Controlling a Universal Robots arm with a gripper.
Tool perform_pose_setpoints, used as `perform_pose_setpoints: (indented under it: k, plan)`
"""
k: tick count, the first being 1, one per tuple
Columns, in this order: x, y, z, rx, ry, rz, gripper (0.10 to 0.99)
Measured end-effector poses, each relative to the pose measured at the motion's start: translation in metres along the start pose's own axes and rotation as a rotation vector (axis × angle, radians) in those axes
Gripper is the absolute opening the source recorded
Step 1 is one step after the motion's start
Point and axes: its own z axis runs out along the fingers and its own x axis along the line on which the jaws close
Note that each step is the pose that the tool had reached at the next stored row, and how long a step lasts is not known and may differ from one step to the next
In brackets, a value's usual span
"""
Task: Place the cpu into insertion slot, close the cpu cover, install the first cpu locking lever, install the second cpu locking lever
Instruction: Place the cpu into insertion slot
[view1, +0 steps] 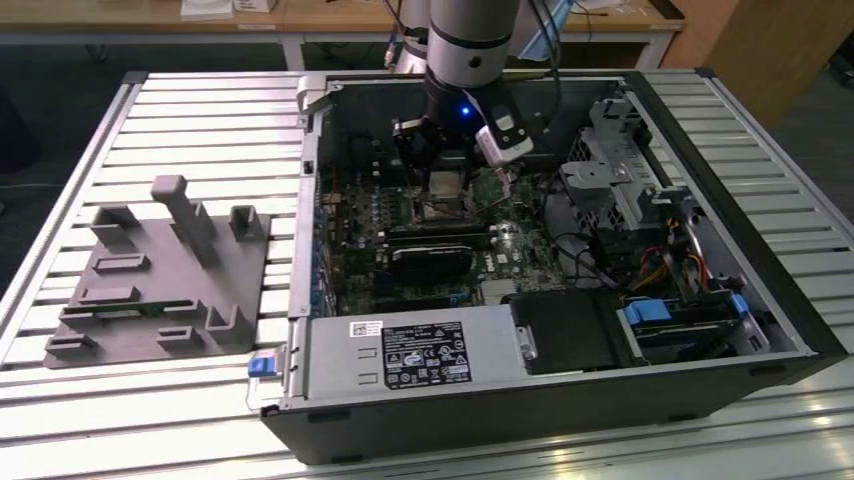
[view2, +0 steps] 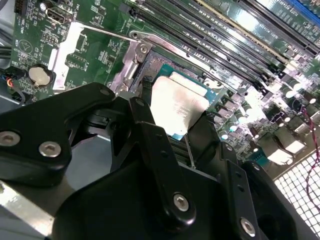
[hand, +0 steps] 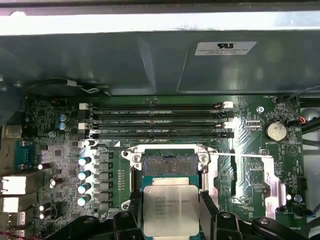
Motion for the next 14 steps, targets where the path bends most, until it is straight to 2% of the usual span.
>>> perform_pose_setpoints:
  k: [5, 12, 14]
  plan:
    - [0.0004, -0.0006, 0.0057, 0.0, -0.016, -0.002, 0.537]
    - [0.0005, -0.0007, 0.0073, 0.0, -0.017, -0.002, 0.537]
    - [0.0005, -0.0007, 0.0076, 0.0, -0.0188, 0.017, 0.537]
